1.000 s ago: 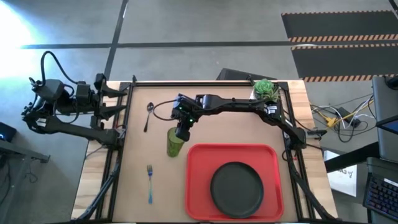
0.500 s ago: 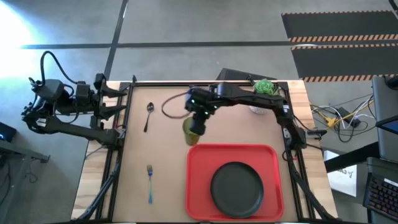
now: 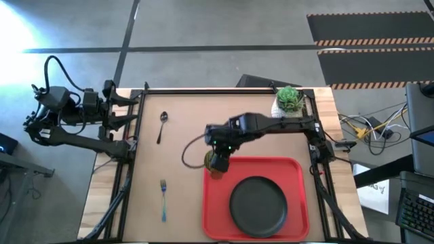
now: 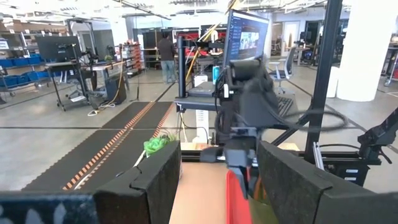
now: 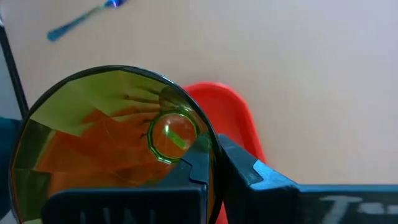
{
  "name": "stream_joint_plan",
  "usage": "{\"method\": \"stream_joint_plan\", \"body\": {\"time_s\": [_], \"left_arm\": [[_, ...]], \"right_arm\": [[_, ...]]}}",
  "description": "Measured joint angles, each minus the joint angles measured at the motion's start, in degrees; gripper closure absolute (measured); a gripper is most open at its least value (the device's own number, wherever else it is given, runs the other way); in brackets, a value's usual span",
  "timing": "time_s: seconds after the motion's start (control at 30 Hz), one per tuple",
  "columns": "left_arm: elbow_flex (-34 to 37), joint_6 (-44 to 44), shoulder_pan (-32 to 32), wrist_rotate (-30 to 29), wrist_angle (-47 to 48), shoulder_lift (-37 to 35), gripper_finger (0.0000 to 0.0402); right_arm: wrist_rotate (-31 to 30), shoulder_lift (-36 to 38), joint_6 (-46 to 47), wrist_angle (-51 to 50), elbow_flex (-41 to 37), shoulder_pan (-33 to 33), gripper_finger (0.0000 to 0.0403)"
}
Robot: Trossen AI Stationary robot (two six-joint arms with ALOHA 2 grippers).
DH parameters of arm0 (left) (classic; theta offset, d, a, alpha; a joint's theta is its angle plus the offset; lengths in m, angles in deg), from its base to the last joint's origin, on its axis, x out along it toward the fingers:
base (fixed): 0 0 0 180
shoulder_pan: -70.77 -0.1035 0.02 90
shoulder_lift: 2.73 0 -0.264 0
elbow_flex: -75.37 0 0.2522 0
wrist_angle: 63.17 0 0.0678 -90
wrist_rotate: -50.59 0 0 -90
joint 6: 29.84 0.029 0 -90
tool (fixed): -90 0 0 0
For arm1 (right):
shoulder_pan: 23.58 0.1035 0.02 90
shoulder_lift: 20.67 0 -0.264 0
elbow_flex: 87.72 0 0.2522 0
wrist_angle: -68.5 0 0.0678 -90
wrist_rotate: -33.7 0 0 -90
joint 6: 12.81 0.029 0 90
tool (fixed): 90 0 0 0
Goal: Pick and place plate/cup/fork/spoon on tray
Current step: Put the green cup to the top left side of the black plate on the red serving tray
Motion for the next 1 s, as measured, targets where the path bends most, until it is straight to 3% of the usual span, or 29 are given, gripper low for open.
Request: {"method": "stream_joint_plan", "body": {"time_s": [0.5,1.0], "left_arm": [[0.04,0.0,0.0,0.0,0.02,0.0,0.0207],[0.04,-0.02,0.0,0.0,0.06,-0.07,0.0207]], "right_arm": [[-0.75,-0.07,3.95,10.8,-15.91,2.24,0.0394],[-1.13,0.31,2.59,14.86,-19.86,3.2,0.0394]]}}
